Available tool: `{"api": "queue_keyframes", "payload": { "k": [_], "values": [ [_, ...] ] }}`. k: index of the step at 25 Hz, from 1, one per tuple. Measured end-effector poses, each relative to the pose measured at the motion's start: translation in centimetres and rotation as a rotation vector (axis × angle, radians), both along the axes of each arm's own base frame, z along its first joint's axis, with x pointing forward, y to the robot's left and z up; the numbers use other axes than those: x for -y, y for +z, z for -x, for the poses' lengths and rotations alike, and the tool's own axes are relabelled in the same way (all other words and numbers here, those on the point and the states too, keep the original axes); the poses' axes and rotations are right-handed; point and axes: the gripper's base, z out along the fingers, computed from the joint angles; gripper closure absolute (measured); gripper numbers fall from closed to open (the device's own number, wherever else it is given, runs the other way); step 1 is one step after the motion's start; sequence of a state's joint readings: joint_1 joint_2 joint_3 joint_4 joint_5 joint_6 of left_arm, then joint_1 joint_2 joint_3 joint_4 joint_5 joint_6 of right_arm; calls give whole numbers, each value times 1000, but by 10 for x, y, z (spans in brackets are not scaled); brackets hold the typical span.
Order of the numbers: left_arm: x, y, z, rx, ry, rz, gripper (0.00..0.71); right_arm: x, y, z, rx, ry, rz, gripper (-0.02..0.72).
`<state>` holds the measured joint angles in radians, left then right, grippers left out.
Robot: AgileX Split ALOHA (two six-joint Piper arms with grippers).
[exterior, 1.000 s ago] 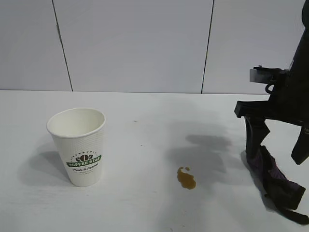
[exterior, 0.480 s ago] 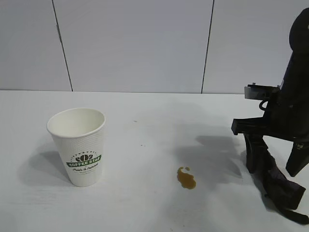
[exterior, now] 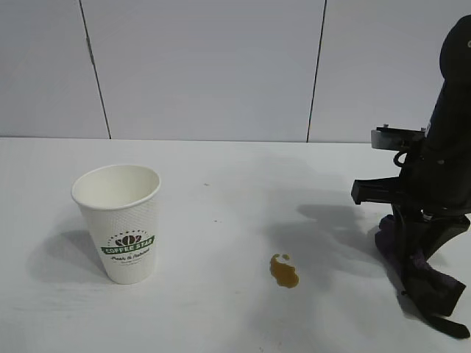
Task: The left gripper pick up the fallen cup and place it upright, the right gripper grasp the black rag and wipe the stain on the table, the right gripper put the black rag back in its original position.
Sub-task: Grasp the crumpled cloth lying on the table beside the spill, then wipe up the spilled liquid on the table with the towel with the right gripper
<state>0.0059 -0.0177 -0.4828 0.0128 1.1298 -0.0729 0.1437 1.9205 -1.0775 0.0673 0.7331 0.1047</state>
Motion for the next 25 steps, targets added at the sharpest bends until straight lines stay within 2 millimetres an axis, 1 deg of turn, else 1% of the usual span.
{"api": "queue_keyframes", "payload": {
  "k": [2, 3, 7, 11, 15, 23, 25],
  "values": [
    [0, 0, 0, 0, 0, 0, 46, 0, -2, -1, -5, -1, 0, 651],
    [0, 0, 0, 0, 0, 0, 46, 0, -2, -1, -6, -4, -3, 660],
    [0, 0, 0, 0, 0, 0, 46, -2, 0, -1, -7, -16, -17, 667],
    [0, 0, 0, 0, 0, 0, 46, -6, 11, -1, 5, -24, -44, 670],
    [0, -1, 0, -2, 0, 0, 46, -27, 26, 1, 44, 10, -87, 671],
    [0, -1, 0, -2, 0, 0, 46, -83, 43, 3, 85, 103, -173, 671],
    [0, -1, 0, -2, 0, 0, 46, -93, 47, 4, 90, 113, -198, 671]
  ]
}}
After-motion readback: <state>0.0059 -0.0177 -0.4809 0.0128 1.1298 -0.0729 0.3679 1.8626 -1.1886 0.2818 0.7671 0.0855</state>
